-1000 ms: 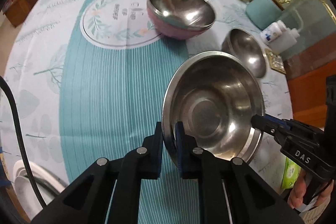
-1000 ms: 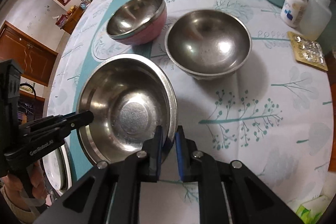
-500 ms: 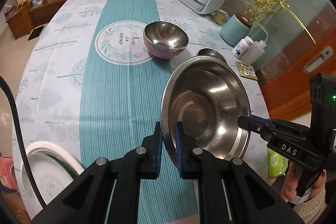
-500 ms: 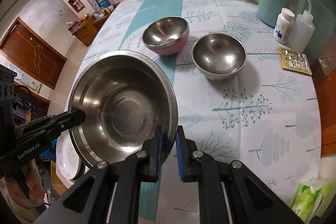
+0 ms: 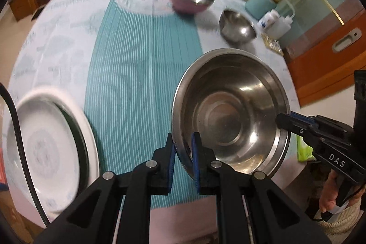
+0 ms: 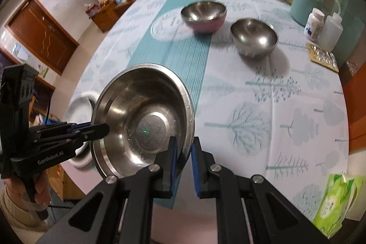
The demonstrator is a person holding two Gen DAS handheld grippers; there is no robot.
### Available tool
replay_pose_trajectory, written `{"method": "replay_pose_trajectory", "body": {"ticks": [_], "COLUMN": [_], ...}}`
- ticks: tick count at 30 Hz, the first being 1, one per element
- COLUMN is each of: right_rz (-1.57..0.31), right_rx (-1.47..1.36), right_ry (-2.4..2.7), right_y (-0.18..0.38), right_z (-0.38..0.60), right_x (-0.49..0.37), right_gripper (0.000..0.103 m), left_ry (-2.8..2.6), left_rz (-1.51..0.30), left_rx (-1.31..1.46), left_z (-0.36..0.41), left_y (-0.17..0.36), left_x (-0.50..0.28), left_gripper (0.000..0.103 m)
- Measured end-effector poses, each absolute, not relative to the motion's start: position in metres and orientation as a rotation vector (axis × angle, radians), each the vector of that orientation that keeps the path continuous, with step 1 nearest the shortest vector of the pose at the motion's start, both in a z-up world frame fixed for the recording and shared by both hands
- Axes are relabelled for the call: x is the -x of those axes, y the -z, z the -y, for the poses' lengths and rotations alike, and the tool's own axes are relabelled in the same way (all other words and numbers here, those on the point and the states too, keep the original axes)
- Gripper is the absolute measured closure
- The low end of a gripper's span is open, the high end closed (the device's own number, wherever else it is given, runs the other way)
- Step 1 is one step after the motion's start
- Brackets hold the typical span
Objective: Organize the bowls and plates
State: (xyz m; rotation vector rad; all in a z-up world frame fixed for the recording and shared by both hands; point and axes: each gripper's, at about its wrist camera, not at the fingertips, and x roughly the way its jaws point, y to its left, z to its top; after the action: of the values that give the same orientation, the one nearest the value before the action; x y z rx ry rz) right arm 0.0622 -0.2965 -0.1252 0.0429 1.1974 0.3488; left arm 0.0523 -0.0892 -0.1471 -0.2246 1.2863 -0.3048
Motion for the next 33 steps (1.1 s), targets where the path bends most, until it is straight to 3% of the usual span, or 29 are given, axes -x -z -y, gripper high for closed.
{"method": "replay_pose_trajectory", "body": {"ticks": [12,26,33], "right_rz": [-1.368,-1.423,-1.425], "right_rx": [-0.026,-0.028,-0.047], "right_ry": [-0.323,-0.288,-0.298], "right_y": [0.184,0.203,0.205], "right_z": [0.3,0.303,0.301], "right_x": [-0.034,-0.035,-0.035], "right_gripper": [0.09,0.09,0.086], "left_ry": [0.312,0.318,0.321], "left_rz": [-1.398,-1.442,-1.424], "left_rx": [0.102,0.077,0.068], "left_z": [0.112,0.124,0.132], "left_y": [0.194,0.207,0.205], "left_x": [-0.02,-0.021,-0.024], "left_gripper": [0.09,0.088,0.067]}}
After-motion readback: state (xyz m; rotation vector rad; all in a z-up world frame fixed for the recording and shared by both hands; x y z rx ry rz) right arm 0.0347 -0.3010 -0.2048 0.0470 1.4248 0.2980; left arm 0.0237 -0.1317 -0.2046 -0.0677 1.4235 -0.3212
